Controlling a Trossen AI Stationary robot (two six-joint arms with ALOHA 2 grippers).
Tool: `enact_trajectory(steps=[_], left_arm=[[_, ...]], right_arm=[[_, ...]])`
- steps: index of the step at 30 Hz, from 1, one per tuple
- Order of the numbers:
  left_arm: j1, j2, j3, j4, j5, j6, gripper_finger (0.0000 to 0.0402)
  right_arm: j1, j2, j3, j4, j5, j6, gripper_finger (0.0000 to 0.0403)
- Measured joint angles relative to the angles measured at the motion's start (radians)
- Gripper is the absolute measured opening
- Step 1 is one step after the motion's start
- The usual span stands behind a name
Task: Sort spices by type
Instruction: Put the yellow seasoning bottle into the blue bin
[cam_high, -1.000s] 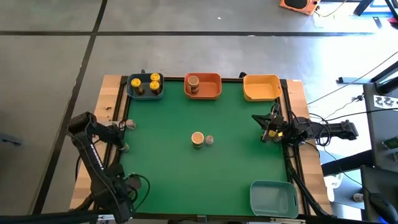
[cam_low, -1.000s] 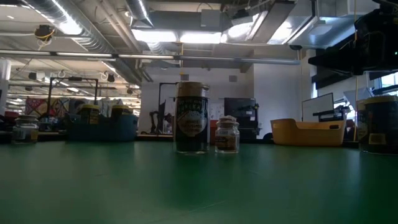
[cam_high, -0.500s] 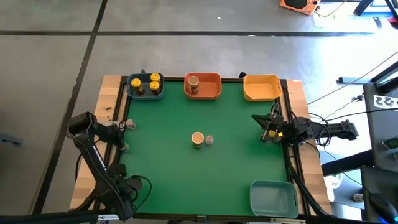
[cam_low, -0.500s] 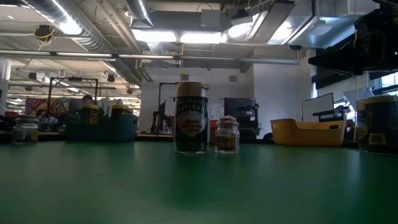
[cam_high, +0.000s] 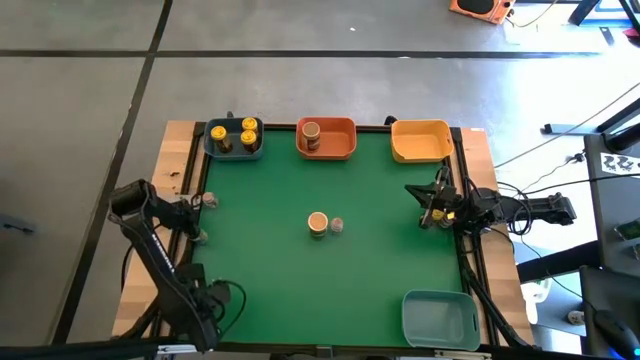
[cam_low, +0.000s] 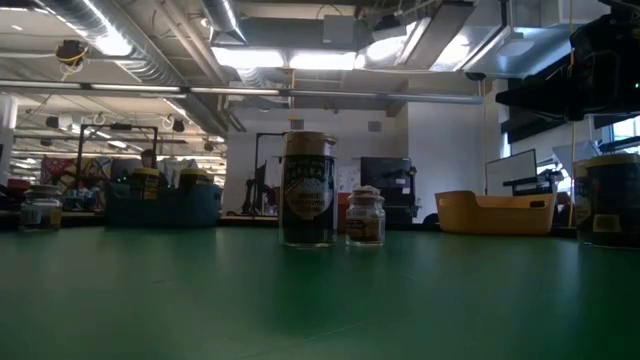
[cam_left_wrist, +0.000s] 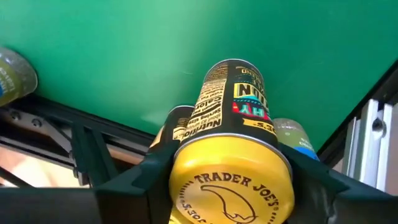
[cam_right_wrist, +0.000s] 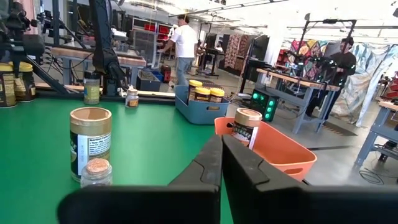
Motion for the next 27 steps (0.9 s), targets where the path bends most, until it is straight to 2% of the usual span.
enact_trajectory(steps=[9, 18, 27], left_arm=[[0.099, 0.0, 0.0, -0.067, -0.01, -0.024, 0.0217], [0.233, 0.0, 0.0, -0.069, -0.094, 0.082, 0.0217], [0.435, -0.054, 0.0, -0.113, -0.155, 0.188, 0.0217]], right_arm=[[0.0, 0.0, 0.0, 0.0, 0.0, 0.055, 0.0012], [0.0, 0.0, 0.0, 0.0, 0.0, 0.051, 0.0012], [0.0, 0.0, 0.0, 0.0, 0.0, 0.051, 0.0012]])
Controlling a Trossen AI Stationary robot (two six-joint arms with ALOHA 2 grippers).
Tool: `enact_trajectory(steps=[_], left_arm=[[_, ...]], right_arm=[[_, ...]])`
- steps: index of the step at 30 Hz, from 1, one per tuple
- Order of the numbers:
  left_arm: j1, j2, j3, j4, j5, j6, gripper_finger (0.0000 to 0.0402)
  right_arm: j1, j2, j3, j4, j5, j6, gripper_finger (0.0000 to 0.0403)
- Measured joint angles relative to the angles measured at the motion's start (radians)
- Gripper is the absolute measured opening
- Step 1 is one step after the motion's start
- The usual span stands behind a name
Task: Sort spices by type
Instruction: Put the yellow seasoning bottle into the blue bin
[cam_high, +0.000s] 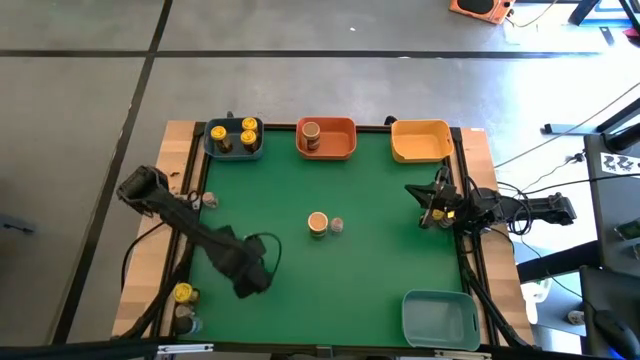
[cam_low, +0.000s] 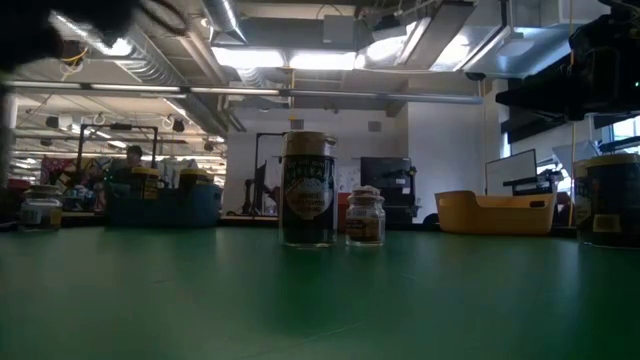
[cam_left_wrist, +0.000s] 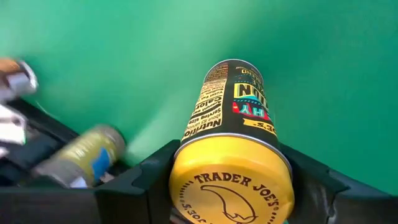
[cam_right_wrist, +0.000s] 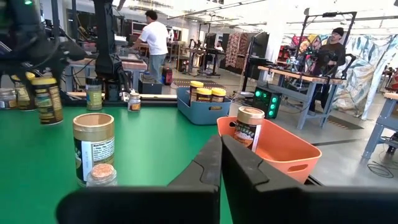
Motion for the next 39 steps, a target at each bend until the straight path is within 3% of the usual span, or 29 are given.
enact_trajectory(steps=[10, 18, 23, 29, 34, 39], left_arm=[[0.315, -0.185, 0.0, -0.119, -0.164, 0.152, 0.0217], [0.693, -0.318, 0.0, -0.188, -0.273, 0.263, 0.0217], [0.94, -0.33, 0.0, -0.201, -0.35, 0.413, 0.0217], [1.194, -0.311, 0.0, -0.046, -0.366, 0.623, 0.0217], [1.332, -0.277, 0.0, 0.007, -0.365, 0.723, 0.0217], [1.391, -0.248, -0.033, 0.035, -0.364, 0.766, 0.0217]], right_arm=[[0.0, 0.0, 0.0, 0.001, 0.0, 0.0, 0.0012], [0.0, 0.0, 0.0, 0.009, 0.005, -0.036, 0.0012], [0.0, 0.0, 0.0, 0.005, 0.008, -0.052, 0.0012], [0.0, 0.0, 0.0, 0.005, 0.027, -0.079, 0.0012], [0.0, 0.0, 0.0, 0.005, 0.032, -0.079, 0.0012], [0.0, 0.0, 0.0, 0.005, 0.035, -0.079, 0.0012]])
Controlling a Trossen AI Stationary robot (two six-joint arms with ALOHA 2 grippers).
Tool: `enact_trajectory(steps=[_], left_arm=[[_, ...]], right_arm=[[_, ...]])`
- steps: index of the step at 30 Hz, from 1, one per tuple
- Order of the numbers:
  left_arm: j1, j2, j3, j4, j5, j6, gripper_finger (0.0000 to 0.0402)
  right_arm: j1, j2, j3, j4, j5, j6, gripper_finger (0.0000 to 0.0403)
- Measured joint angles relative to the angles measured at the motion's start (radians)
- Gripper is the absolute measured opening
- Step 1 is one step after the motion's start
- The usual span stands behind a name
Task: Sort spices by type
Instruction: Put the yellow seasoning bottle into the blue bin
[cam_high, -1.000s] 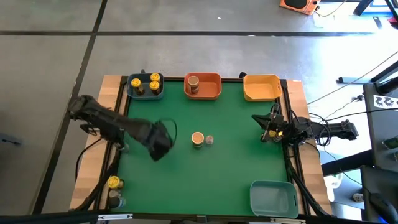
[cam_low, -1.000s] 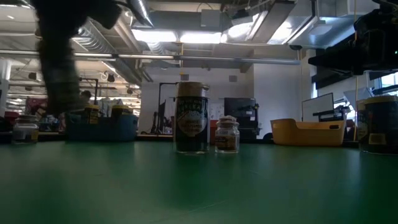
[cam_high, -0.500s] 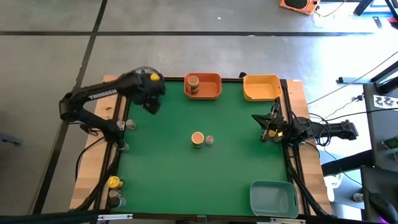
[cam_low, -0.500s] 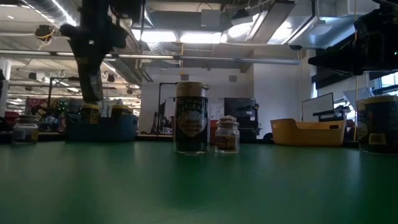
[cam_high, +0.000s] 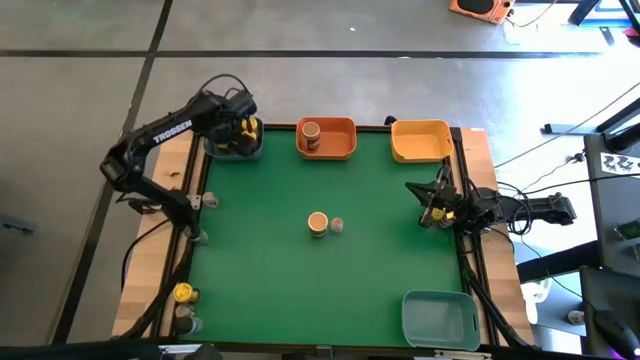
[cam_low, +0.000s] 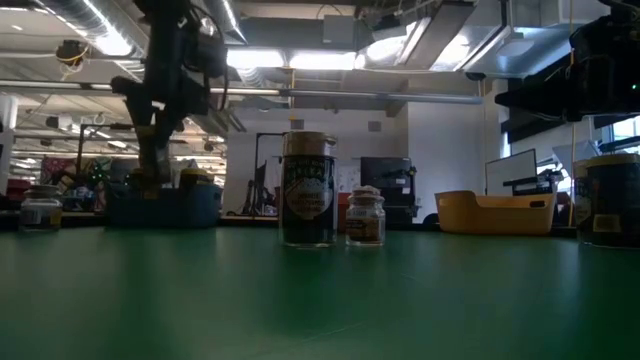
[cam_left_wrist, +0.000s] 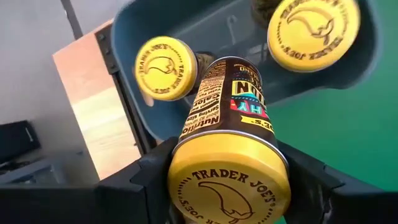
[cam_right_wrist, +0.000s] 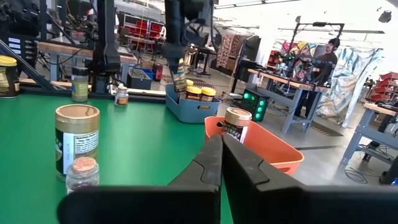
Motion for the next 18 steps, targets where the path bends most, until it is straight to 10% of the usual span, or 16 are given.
enact_trajectory(steps=[18], left_arm=[[0.107, 0.016, -0.188, 0.26, 0.004, 0.023, 0.0217]], right_arm=[[0.0, 0.0, 0.0, 0.001, 0.0, 0.024, 0.0012]])
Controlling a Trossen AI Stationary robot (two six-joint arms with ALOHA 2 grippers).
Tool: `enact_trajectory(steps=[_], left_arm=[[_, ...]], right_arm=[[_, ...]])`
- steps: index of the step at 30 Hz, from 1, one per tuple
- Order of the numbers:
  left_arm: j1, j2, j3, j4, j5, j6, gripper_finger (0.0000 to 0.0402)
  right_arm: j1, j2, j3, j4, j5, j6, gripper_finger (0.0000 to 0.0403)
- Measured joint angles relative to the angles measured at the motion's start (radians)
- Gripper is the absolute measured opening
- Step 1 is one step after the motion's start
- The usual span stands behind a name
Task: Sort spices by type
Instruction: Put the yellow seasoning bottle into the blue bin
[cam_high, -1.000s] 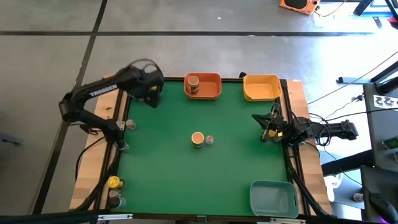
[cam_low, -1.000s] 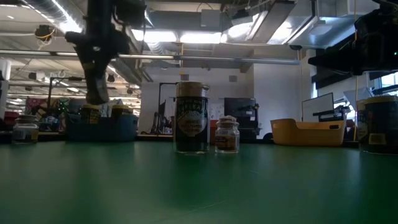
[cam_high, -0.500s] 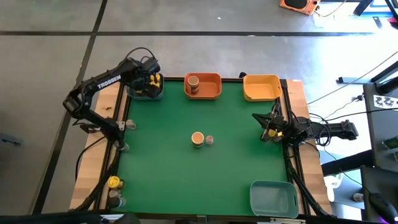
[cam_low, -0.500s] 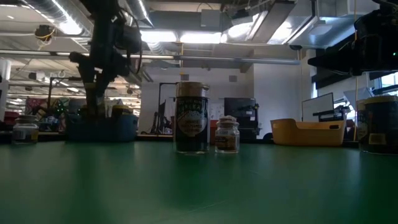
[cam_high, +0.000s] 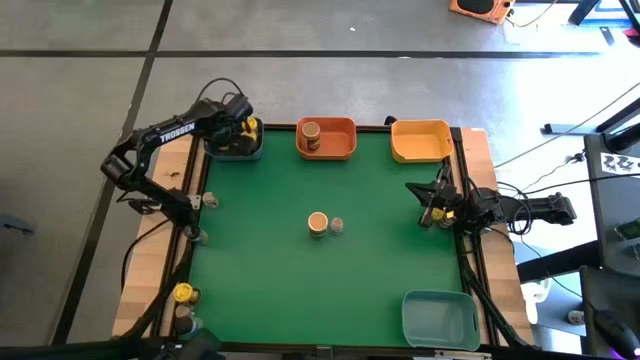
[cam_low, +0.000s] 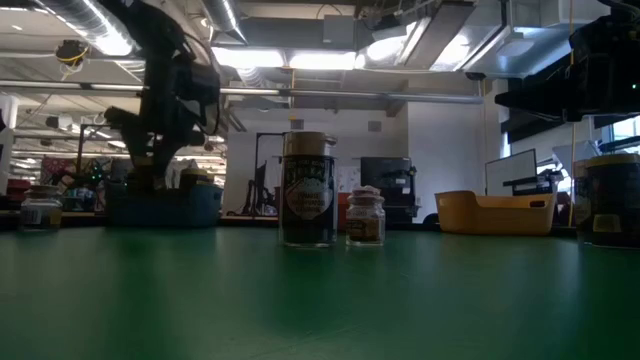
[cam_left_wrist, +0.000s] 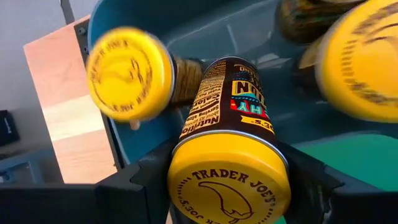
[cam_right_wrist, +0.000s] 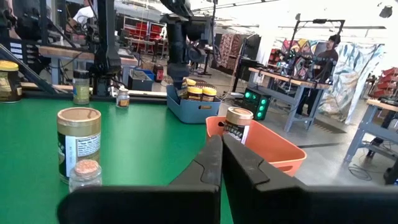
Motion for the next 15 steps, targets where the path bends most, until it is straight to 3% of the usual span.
enact_trajectory(steps=[9, 15], left_arm=[[0.022, 0.0, -0.009, 0.06, 0.0, -0.009, 0.0218], [0.022, 0.0, -0.009, 0.06, 0.014, 0.012, 0.0242]], right_arm=[[0.0, 0.0, 0.0, 0.004, -0.009, 0.009, 0.0012], [0.0, 0.0, 0.0, 0.004, -0.01, 0.012, 0.0012]])
